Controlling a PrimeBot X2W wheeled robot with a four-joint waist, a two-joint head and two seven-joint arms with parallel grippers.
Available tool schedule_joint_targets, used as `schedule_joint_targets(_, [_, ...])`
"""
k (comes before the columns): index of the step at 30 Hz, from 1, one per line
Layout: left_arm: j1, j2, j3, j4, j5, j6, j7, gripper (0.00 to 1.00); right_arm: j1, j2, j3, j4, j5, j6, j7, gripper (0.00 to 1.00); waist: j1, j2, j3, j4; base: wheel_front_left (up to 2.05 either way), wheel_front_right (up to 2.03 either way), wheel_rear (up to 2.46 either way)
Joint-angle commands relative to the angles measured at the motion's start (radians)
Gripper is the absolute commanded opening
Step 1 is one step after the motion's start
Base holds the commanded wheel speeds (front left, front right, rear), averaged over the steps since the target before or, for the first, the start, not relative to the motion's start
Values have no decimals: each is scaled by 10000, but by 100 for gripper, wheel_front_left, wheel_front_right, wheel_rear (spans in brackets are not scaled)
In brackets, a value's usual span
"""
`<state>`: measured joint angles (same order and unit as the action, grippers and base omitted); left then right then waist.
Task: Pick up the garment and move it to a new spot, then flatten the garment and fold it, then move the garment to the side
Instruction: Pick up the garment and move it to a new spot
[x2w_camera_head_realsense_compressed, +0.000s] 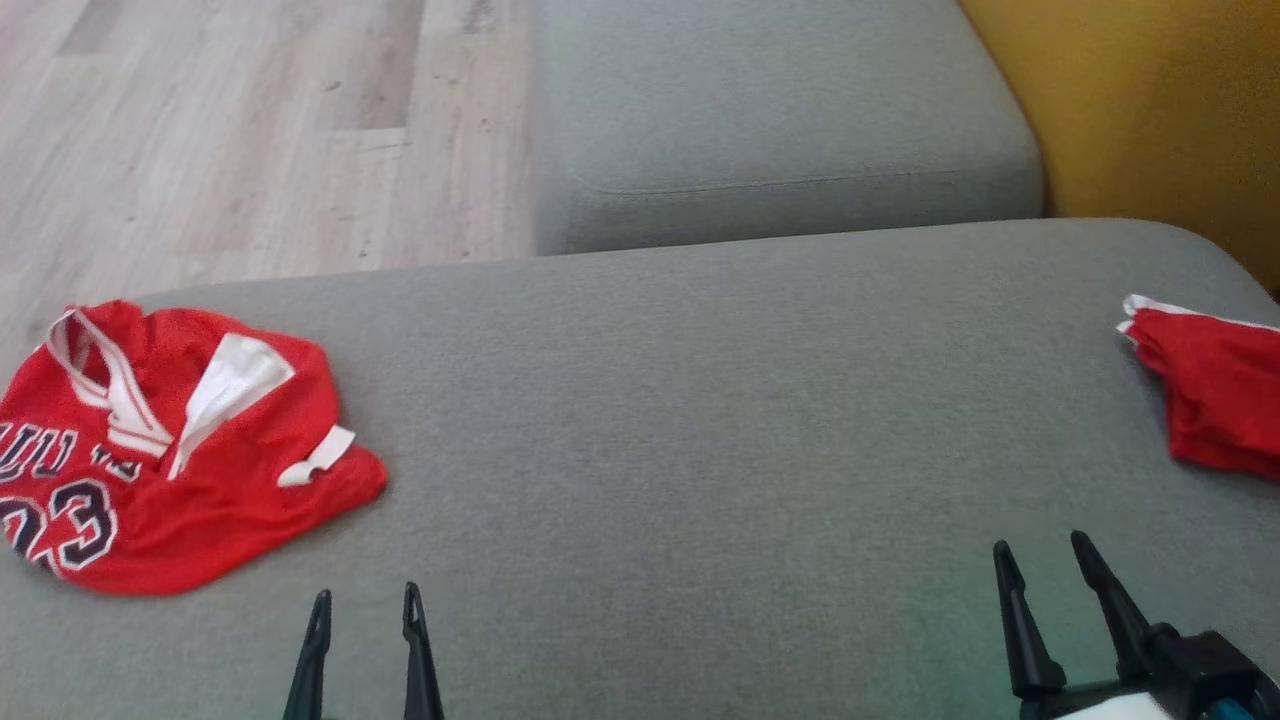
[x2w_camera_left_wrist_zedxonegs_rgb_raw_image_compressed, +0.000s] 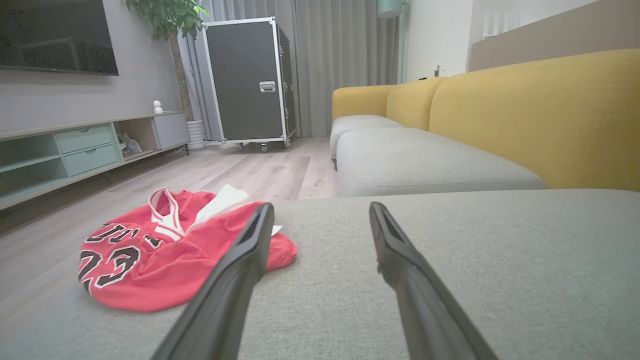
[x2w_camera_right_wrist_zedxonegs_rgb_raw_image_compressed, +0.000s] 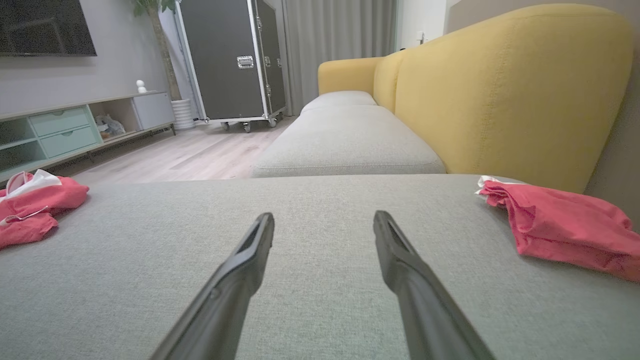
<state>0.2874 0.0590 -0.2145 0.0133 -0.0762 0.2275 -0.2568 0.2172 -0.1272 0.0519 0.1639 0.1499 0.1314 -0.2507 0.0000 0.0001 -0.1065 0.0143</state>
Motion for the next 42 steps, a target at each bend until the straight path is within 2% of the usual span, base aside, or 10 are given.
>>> schedule_joint_targets(1, [-474,-83,392,-303,115,7,-49,100,-322,-107,195,-272,38,-7,-110,100,0,-1,10,149,0,0,0])
schedule_joint_targets(5, [-534,-84,402,-302,176,-14,-49,100,-262,-81,263,-255,26,-7,-110,100,0,-1,42,704,0,0,0])
schedule_joint_targets(16, [-527,-61,716,-425,380,-84,-49,100,-296,108,309,-189,-4,-7,-110,100,0,-1,76,2877,0,0,0])
schedule_joint_targets(20, [-497,-37,836,-524,439,-108,-49,100,-316,116,273,-148,-28,-7,-110,100,0,-1,142,3455,0,0,0])
schedule_joint_targets(28, [-653,51,993,-821,554,-140,-49,100,-305,40,218,-155,-168,-7,-111,100,0,-1,432,3820,0,0,0])
schedule_joint_targets(33, [-1592,203,1216,-1309,658,-109,-49,100,-334,-393,212,-314,-232,-7,-111,100,0,-1,1201,3710,0,0,0])
schedule_joint_targets(35, [-2364,271,1297,-1584,726,-97,-49,100,-505,-762,175,-510,-238,-7,-111,100,0,-1,1877,3607,0,0,0])
schedule_joint_targets(37, [-3837,357,1303,-1524,813,-162,-49,100,-839,-1404,118,-787,-202,-7,-111,100,0,-1,2861,3485,0,0,0])
schedule_joint_targets(40, [-5624,442,1346,-468,845,-253,44,100,-1149,-2077,101,-1070,-141,-7,-111,100,0,-1,3776,3359,0,0,0])
schedule_joint_targets(42, [-7002,507,1449,482,861,-251,535,100,-1363,-2509,80,-1247,-85,-7,-111,100,0,-1,4333,3245,0,0,0])
